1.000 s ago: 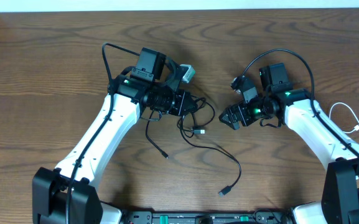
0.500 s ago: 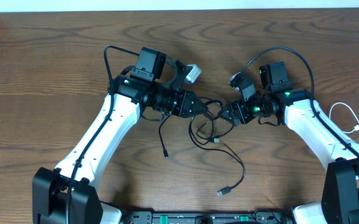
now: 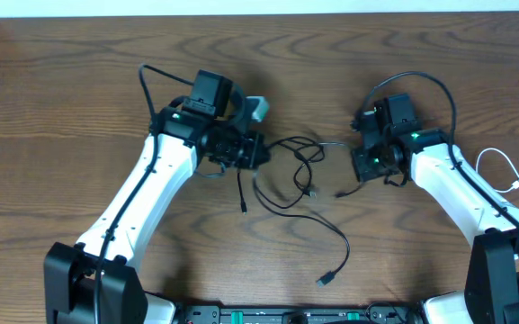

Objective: Untangle cables

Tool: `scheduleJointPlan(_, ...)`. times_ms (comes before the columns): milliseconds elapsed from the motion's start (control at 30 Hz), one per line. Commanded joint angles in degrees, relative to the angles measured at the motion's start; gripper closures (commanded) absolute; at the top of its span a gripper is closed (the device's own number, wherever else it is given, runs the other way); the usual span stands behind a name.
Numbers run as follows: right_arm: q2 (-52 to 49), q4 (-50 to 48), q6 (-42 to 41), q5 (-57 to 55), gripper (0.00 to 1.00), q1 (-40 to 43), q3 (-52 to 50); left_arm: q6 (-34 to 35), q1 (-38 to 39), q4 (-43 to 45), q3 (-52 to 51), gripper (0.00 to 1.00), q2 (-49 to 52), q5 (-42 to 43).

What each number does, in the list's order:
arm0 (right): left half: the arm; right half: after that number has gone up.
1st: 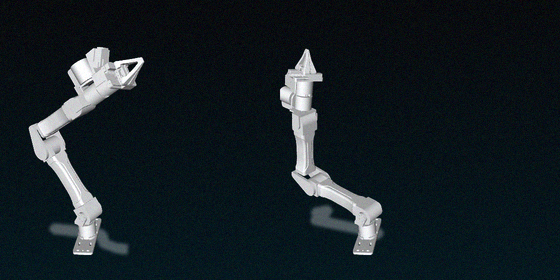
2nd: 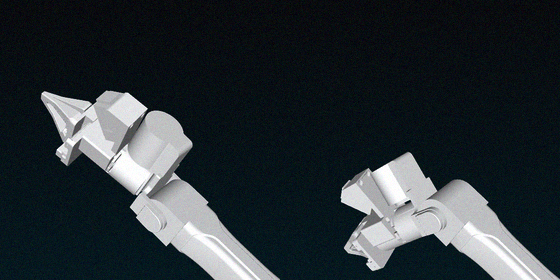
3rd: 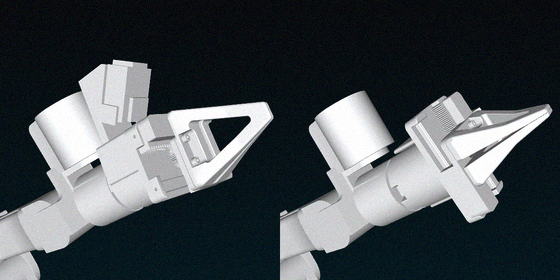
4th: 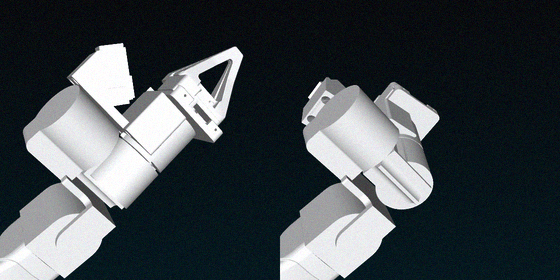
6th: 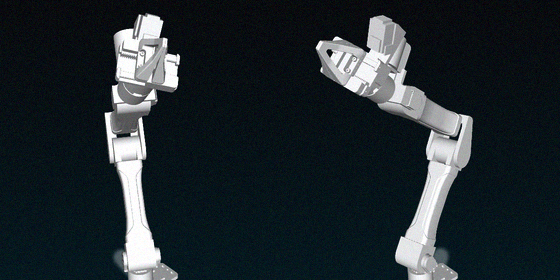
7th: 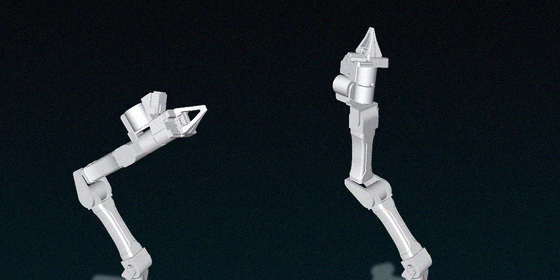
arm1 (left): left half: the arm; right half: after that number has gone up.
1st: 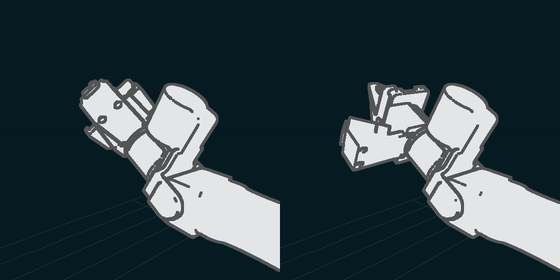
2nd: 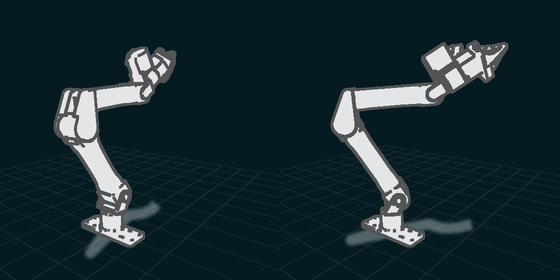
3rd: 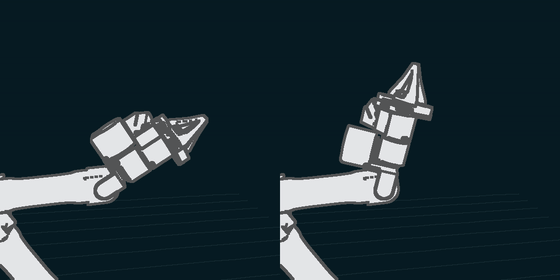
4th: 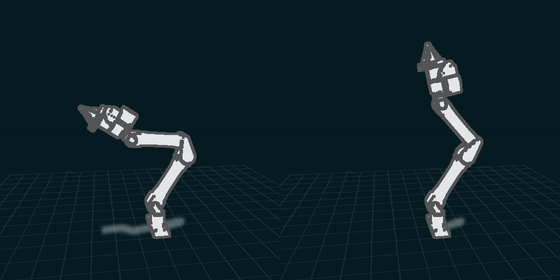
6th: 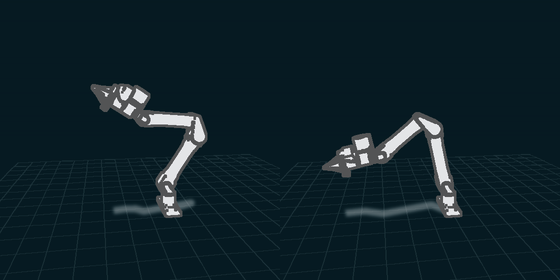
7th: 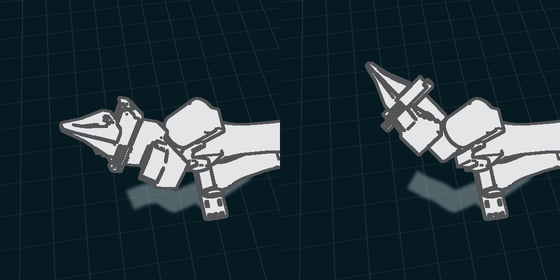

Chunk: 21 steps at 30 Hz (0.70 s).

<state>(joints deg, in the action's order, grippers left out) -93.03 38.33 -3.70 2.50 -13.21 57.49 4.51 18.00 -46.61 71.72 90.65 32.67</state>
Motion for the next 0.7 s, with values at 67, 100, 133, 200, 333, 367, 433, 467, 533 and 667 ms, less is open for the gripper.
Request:
scheduleJointPlan(67,0.11,3.37,-21.27,-21.03,0.99,4.04,-0.24,4.79,-4.83,-2.49,1.27,0.93,0.22,-14.84)
scheduleJointPlan(100,0.11,3.96,-22.73,-21.03,0.99,4.92,-0.24,5.44,-5.86,-2.84,1.27,0.93,0.22,-15.52)
scheduleJointPlan(133,0.11,4.37,-24.13,-21.00,0.99,5.88,-0.24,5.99,-6.86,-3.15,1.27,0.93,0.22,-15.85)
scheduleJointPlan(200,0.11,4.83,-25.83,-21.00,0.99,7.74,-0.24,6.86,-9.03,-3.54,1.27,0.93,0.22,-15.82)
scheduleJointPlan(333,0.11,4.96,-26.10,-20.96,0.99,10.91,-0.24,9.18,-13.33,-3.91,1.27,0.93,0.22,-15.80)
scheduleJointPlan(367,0.11,5.01,-26.08,-20.92,0.99,11.65,-0.24,9.73,-14.27,-3.96,1.27,0.93,0.22,-15.80)
scheduleJointPlan(433,0.11,5.01,-26.05,-20.50,0.99,13.05,-0.24,10.99,-15.98,-4.13,1.27,0.92,0.22,-15.45)
scheduleJointPlan(467,0.11,4.98,-26.05,-19.91,0.99,13.64,-0.24,11.28,-16.65,-4.15,1.27,0.93,0.22,-14.56)
scheduleJointPlan(533,0.11,4.96,-26.05,-18.82,0.99,14.47,-0.24,11.26,-17.46,-4.13,1.27,0.92,0.22,-11.80)
scheduleJointPlan(667,0.11,2.38,-25.64,-12.55,0.94,14.62,-0.24,11.17,-17.42,-3.91,1.27,0.92,0.22,-3.93)
